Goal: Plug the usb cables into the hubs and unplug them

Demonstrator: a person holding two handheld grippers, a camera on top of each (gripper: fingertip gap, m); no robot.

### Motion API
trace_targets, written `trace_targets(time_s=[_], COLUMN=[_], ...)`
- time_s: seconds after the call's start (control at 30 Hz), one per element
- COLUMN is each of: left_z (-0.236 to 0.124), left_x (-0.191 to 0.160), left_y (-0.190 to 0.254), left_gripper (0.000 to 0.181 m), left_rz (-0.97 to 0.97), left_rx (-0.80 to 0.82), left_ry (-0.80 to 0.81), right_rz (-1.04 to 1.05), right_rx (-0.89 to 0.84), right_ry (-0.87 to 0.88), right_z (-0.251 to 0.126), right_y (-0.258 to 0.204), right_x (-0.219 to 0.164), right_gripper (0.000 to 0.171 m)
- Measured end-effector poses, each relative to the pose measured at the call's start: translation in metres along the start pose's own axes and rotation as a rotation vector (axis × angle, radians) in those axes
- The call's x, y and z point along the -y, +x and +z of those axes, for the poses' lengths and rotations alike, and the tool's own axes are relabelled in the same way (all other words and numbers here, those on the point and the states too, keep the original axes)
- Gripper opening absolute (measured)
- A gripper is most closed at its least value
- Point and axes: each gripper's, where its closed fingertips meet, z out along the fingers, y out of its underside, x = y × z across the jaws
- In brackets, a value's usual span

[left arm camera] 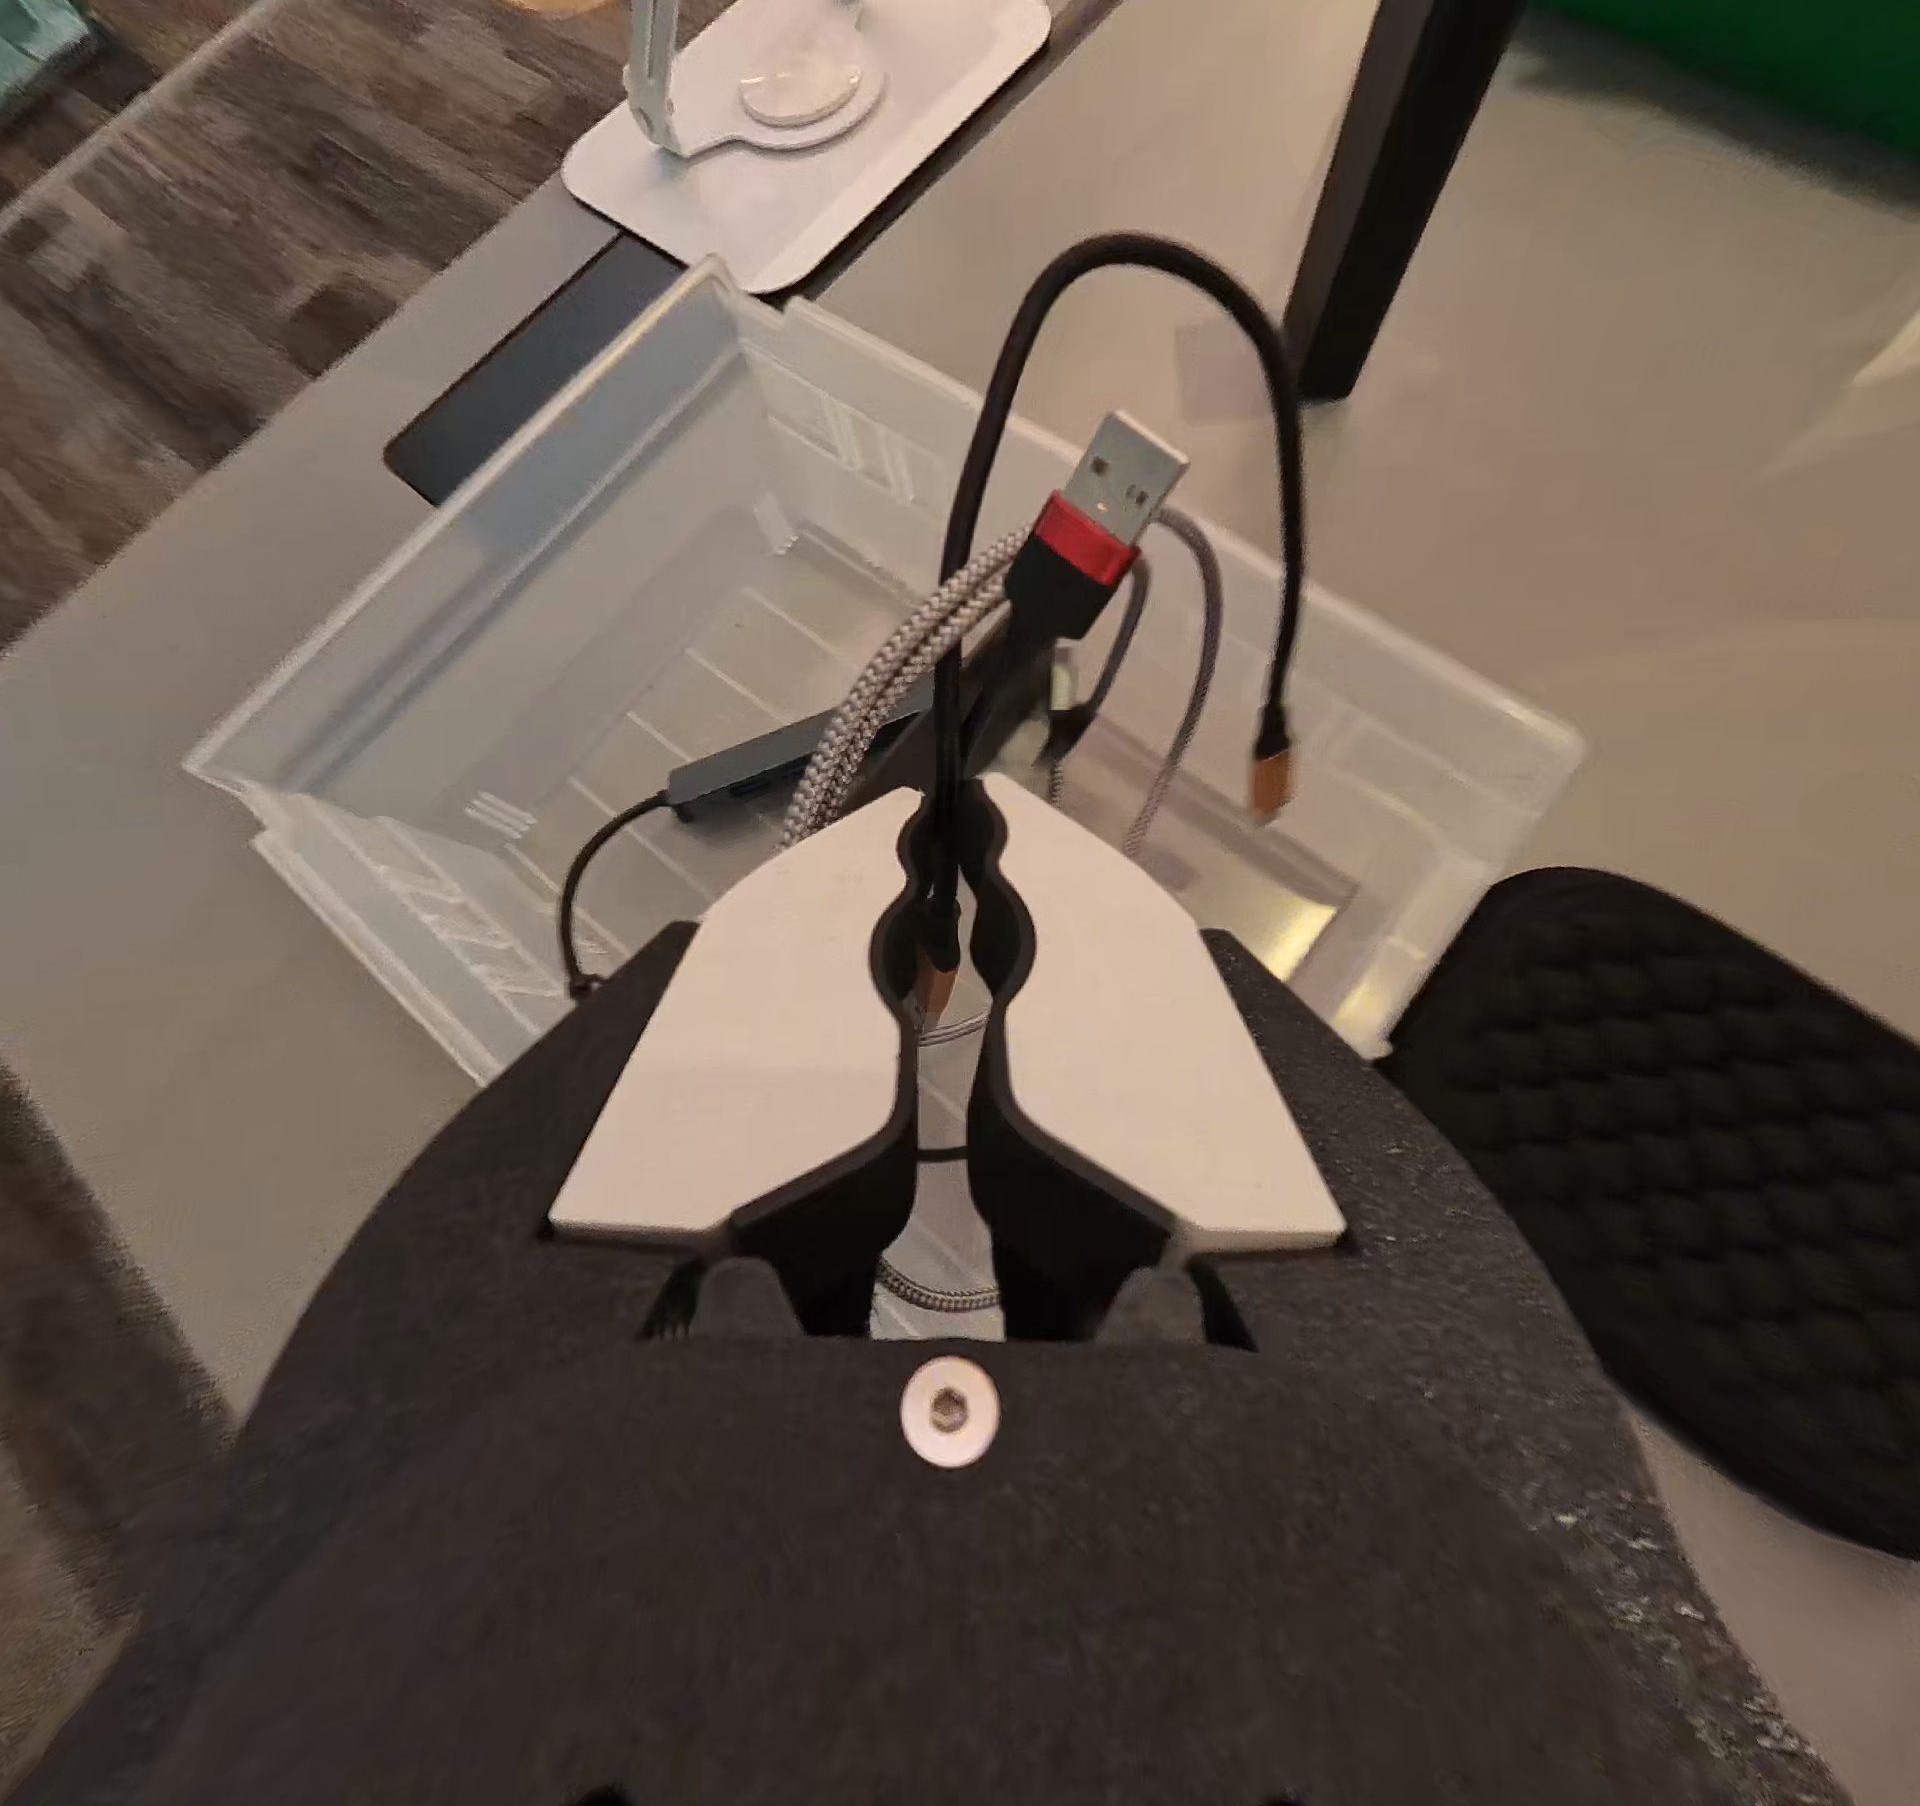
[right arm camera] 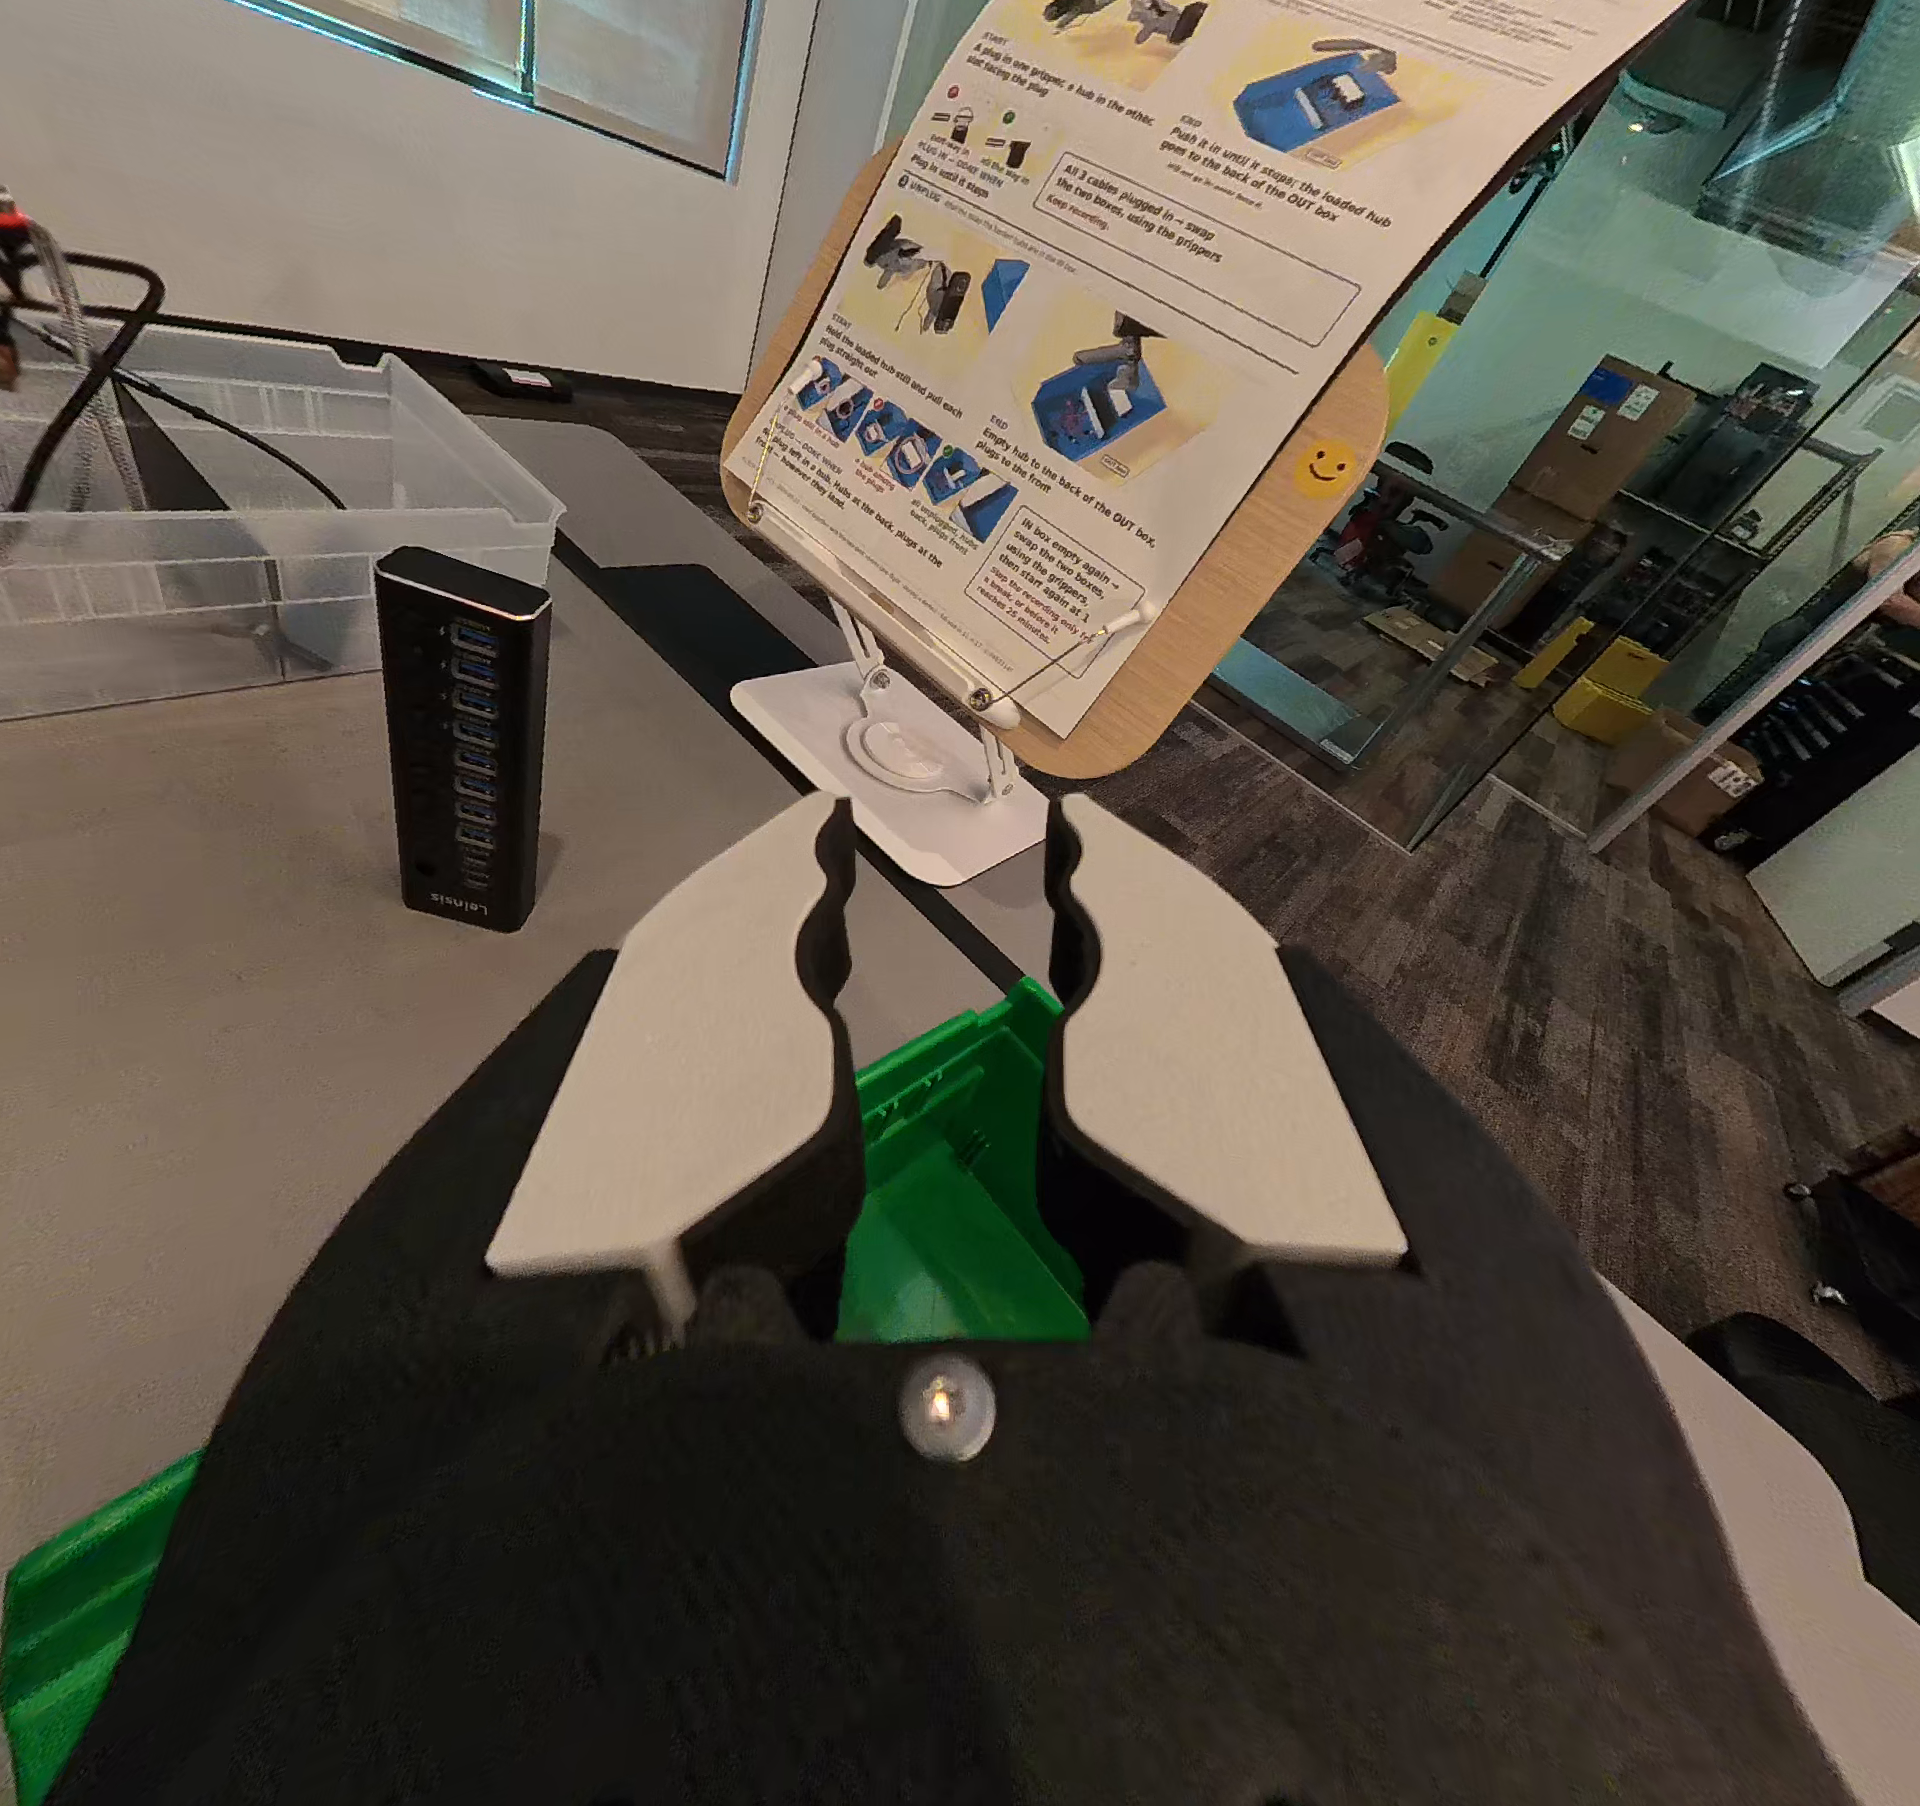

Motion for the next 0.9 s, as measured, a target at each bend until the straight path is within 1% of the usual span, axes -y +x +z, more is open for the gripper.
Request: trace_targets(time_s=[0.07, 0.1, 0.2, 0.27, 0.37, 0.47, 0.5, 0.6, 0.73, 0.9], left_z=[-0.005, -0.005, 0.006, 0.018, 0.030, 0.033, 0.033, 0.030, 0.029, 0.055], left_x=[0.000, -0.005, -0.030, -0.047, -0.062, -0.068, -0.071, -0.076, -0.066, -0.065], left_y=[0.012, 0.017, 0.021, 0.025, 0.030, 0.032, 0.033, 0.027, 0.022, 0.012], left_gripper=[0.004, 0.004, 0.004, 0.004, 0.004, 0.004, 0.007, 0.017, 0.019, 0.021], left_rz=[-0.061, -0.097, -0.211, -0.277, -0.349, -0.388, -0.391, -0.340, -0.262, -0.267], left_rx=[-0.086, -0.126, -0.143, -0.165, -0.173, -0.189, -0.190, -0.136, -0.051, 0.044], left_ry=[-0.032, -0.079, -0.209, -0.255, -0.256, -0.238, -0.251, -0.278, -0.264, -0.317], right_rz=[-0.002, -0.002, -0.004, -0.004, -0.003, -0.005, -0.005, -0.005, -0.006, -0.014], right_rx=[0.000, 0.000, 0.000, 0.002, -0.001, 0.001, 0.002, 0.002, 0.001, 0.003], right_ry=[-0.003, -0.003, -0.006, -0.009, -0.019, -0.028, -0.028, -0.034, -0.035, -0.046], right_z=[0.000, 0.000, -0.001, -0.001, -0.002, -0.002, -0.001, -0.001, -0.001, 0.001], right_y=[0.000, 0.000, 0.000, 0.000, 0.001, 0.000, 0.000, 0.001, 0.001, -0.001], right_x=[-0.001, -0.001, -0.001, -0.002, -0.004, -0.007, -0.007, -0.009, -0.009, -0.010], right_gripper=[0.036, 0.036, 0.036, 0.036, 0.036, 0.036, 0.036, 0.036, 0.036, 0.036])
